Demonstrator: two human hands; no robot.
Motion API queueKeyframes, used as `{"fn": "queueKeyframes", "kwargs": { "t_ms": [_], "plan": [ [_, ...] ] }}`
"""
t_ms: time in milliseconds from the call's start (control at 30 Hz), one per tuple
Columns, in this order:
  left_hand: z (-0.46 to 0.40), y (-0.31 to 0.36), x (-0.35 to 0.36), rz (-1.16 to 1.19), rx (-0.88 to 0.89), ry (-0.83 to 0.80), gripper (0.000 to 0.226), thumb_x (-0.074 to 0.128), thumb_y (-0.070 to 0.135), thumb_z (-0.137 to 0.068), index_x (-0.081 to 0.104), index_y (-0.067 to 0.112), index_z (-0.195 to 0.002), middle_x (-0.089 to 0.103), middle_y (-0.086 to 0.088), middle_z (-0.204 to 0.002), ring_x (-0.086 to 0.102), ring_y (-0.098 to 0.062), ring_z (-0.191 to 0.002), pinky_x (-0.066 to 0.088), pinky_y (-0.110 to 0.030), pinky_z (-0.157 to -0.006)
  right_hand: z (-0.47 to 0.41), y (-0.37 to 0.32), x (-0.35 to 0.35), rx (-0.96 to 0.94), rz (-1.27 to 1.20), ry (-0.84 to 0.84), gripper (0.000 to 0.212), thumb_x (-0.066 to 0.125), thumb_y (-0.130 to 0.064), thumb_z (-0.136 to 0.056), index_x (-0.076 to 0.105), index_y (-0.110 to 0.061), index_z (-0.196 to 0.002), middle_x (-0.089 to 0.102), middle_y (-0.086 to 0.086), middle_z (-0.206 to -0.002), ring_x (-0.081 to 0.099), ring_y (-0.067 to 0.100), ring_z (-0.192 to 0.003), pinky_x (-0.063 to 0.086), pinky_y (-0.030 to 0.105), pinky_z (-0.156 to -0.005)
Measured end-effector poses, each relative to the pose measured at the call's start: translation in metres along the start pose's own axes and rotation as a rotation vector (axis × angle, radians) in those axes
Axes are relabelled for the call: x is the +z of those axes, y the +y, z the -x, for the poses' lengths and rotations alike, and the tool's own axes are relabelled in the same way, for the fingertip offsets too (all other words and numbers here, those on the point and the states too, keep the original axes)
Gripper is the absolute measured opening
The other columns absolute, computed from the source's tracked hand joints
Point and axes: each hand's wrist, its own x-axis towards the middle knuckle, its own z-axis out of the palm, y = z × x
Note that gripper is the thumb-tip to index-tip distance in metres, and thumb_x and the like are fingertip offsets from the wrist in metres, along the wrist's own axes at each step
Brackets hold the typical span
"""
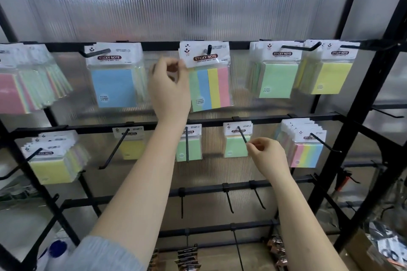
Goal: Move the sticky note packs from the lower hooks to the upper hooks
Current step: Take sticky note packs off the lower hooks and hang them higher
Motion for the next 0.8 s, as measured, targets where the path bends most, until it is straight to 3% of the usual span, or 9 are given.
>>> {"fn": "queueKeyframes", "kwargs": {
  "t_ms": [100, 233, 300, 433, 600, 800],
  "plan": [
    [0.016, -0.012, -0.008, 0.004, -0.081, -0.019, 0.008, 0.052, 0.017, -0.093, 0.054, 0.019, -0.085, 0.051, 0.013, -0.074, 0.045, 0.001, -0.066, 0.037, -0.004, -0.061, -0.011, 0.0, 0.002, 0.02, -0.008, 0.014, 0.017, 0.054, -0.019, -0.092, 0.069, -0.012, -0.094, 0.068, -0.001, -0.086, 0.061, 0.014, -0.079, 0.044, 0.024, -0.066],
    [0.037, -0.037, -0.012, -0.066, -0.224, -0.106, 0.01, 0.052, 0.017, -0.092, 0.055, 0.02, -0.083, 0.053, 0.015, -0.072, 0.047, 0.003, -0.065, 0.036, -0.004, -0.054, -0.033, 0.005, 0.009, 0.08, -0.002, 0.012, 0.022, 0.048, -0.017, -0.092, 0.069, -0.011, -0.094, 0.069, 0.003, -0.079, 0.066, 0.022, -0.068, 0.052, 0.031, -0.06],
    [0.046, -0.052, -0.014, -0.129, -0.286, -0.134, 0.01, 0.053, 0.019, -0.092, 0.055, 0.02, -0.083, 0.054, 0.015, -0.071, 0.048, 0.003, -0.065, 0.034, -0.01, -0.053, -0.046, 0.008, 0.014, 0.115, 0.005, 0.02, 0.025, 0.047, -0.014, -0.091, 0.07, -0.009, -0.099, 0.07, 0.006, -0.085, 0.066, 0.025, -0.077, 0.054, 0.035, -0.067],
    [0.059, -0.078, -0.016, -0.134, -0.409, -0.197, 0.01, 0.053, 0.018, -0.092, 0.058, 0.016, -0.084, 0.058, 0.01, -0.073, 0.052, -0.006, -0.066, 0.037, -0.018, -0.056, -0.068, 0.014, 0.023, 0.178, 0.036, -0.001, 0.028, 0.047, -0.015, -0.093, 0.064, -0.004, -0.112, 0.068, 0.014, -0.099, 0.057, 0.024, -0.081, 0.044, 0.029, -0.072],
    [0.067, -0.106, -0.021, -0.241, -0.547, -0.372, 0.013, 0.051, 0.017, -0.091, 0.063, 0.01, -0.089, 0.064, 0.0, -0.085, 0.054, -0.012, -0.073, 0.036, -0.023, -0.055, -0.083, 0.02, 0.039, 0.228, 0.01, -0.059, 0.037, 0.044, -0.02, -0.097, 0.061, 0.012, -0.105, 0.066, 0.025, -0.1, 0.06, 0.036, -0.088, 0.045, 0.036, -0.075],
    [0.069, -0.125, -0.021, -0.335, -0.633, -0.497, 0.017, 0.049, 0.017, -0.09, 0.065, 0.013, -0.092, 0.067, 0.0, -0.091, 0.054, -0.01, -0.077, 0.035, -0.023, -0.057, -0.09, 0.025, 0.045, 0.279, -0.037, -0.024, 0.026, 0.051, -0.021, -0.092, 0.06, 0.002, -0.084, 0.056, 0.011, -0.072, 0.051, 0.028, -0.071, 0.034, 0.028, -0.053]
  ]
}}
